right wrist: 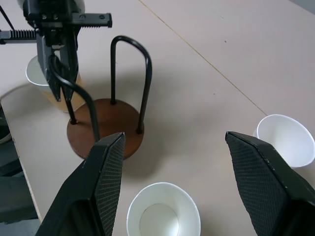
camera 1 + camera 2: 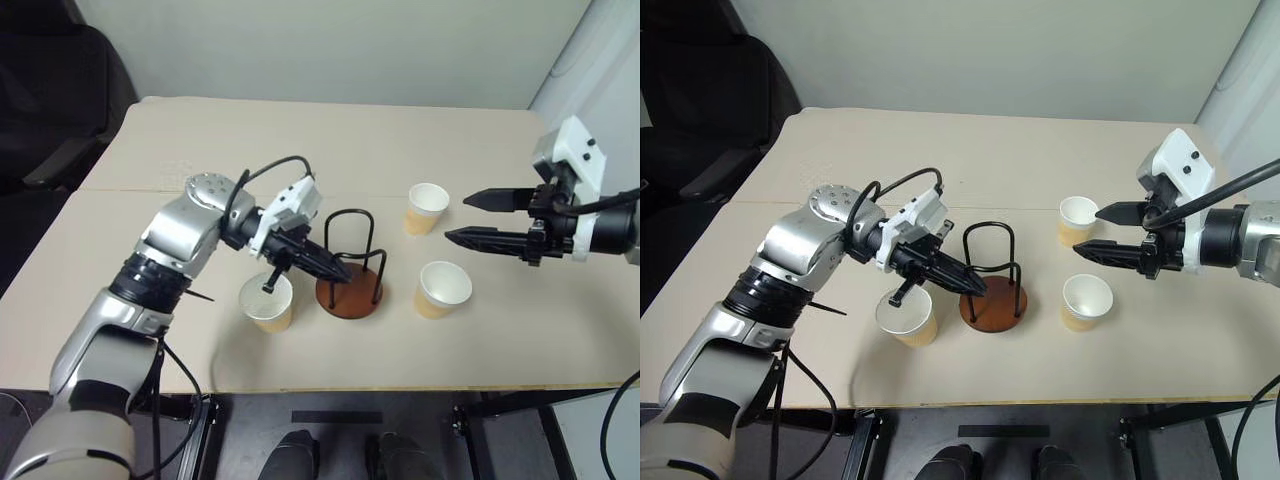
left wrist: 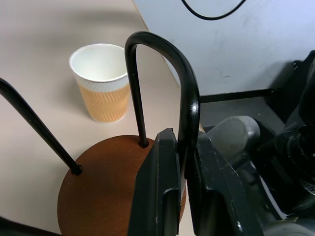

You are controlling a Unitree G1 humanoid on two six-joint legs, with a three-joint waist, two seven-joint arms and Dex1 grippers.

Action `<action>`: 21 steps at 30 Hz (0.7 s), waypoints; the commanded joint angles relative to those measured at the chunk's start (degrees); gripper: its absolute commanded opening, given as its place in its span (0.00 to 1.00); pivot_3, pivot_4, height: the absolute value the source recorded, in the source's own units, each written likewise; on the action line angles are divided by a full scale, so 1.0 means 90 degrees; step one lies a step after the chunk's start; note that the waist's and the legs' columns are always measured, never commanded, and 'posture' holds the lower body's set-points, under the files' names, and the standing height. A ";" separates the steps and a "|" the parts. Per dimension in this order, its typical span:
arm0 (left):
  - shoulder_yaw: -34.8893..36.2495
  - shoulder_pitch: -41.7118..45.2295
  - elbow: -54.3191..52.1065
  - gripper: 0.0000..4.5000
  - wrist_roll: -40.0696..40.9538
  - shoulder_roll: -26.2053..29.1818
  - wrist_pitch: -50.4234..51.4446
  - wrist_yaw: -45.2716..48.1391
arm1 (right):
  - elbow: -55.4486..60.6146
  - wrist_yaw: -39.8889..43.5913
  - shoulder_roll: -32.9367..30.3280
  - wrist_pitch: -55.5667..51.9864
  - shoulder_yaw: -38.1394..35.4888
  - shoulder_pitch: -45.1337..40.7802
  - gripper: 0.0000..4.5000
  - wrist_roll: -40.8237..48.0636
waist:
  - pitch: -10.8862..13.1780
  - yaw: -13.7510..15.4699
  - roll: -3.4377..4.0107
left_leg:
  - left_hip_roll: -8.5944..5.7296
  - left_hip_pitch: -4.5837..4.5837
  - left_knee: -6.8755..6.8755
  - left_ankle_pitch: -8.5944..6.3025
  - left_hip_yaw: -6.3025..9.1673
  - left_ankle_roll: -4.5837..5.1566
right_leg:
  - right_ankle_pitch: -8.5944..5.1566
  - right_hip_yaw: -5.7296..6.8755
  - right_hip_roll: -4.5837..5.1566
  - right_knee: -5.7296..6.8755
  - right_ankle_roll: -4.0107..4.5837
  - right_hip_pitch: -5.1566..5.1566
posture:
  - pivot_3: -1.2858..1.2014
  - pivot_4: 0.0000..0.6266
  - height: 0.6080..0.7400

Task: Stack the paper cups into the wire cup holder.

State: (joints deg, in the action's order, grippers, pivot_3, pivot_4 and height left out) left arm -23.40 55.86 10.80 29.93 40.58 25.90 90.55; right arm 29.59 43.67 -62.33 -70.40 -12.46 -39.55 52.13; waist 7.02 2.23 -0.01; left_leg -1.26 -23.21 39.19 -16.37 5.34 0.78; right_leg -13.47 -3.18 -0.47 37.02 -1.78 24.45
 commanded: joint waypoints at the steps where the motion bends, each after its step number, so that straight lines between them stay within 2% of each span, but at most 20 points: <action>1: 0.0064 -0.0054 -0.0402 0.01 0.0071 0.0001 0.0064 0.0217 | 0.0117 -0.0035 -0.0128 0.0103 -0.0272 -0.0019 0.73 0.0071 | 0.0000 0.0001 0.0000 | 0.0000 0.0000 0.0001 0.0000 0.0000 0.0000 | 0.0000 0.0000 0.0000 0.0000 0.0000 0.0000 | 0.52 0.24 1.00; 10: 0.0082 -0.0362 -0.0451 0.01 -0.0351 -0.0174 -0.0084 0.0172 | 0.0079 -0.0018 -0.0159 0.0147 -0.0240 -0.0040 0.73 0.0054 | 0.0000 0.0001 0.0000 | 0.0000 0.0002 0.0001 0.0000 -0.0001 0.0000 | 0.0000 -0.0002 0.0000 0.0000 0.0000 -0.0002 | 0.52 0.24 1.00; 14: 0.0058 -0.0497 -0.0299 0.01 -0.0831 -0.0241 -0.0601 0.0141 | 0.0060 -0.0013 -0.0152 0.0187 -0.0184 -0.0054 0.73 0.0025 | 0.0000 0.0002 0.0000 | 0.0000 0.0002 0.0001 0.0000 -0.0001 0.0000 | 0.0000 -0.0002 0.0000 0.0000 0.0000 -0.0001 | 0.52 0.24 1.00; 21: 0.0141 -0.0511 -0.0216 0.01 -0.1035 -0.0363 -0.0799 0.0206 | 0.0050 -0.0017 -0.0139 0.0215 -0.0143 -0.0074 0.73 0.0020 | 0.0000 0.0002 0.0000 | -0.0001 0.0002 0.0002 0.0000 -0.0001 0.0000 | 0.0001 -0.0002 0.0000 0.0000 -0.0001 -0.0003 | 0.52 0.24 1.00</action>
State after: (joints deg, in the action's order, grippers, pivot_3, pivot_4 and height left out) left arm -23.60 51.06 9.28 20.69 37.35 20.00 90.52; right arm 29.49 43.69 -62.79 -69.54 -12.46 -39.32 52.08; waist 7.01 2.25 -0.01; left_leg -1.26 -23.19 39.20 -16.37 5.33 0.78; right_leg -13.46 -3.20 -0.47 37.02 -1.79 24.42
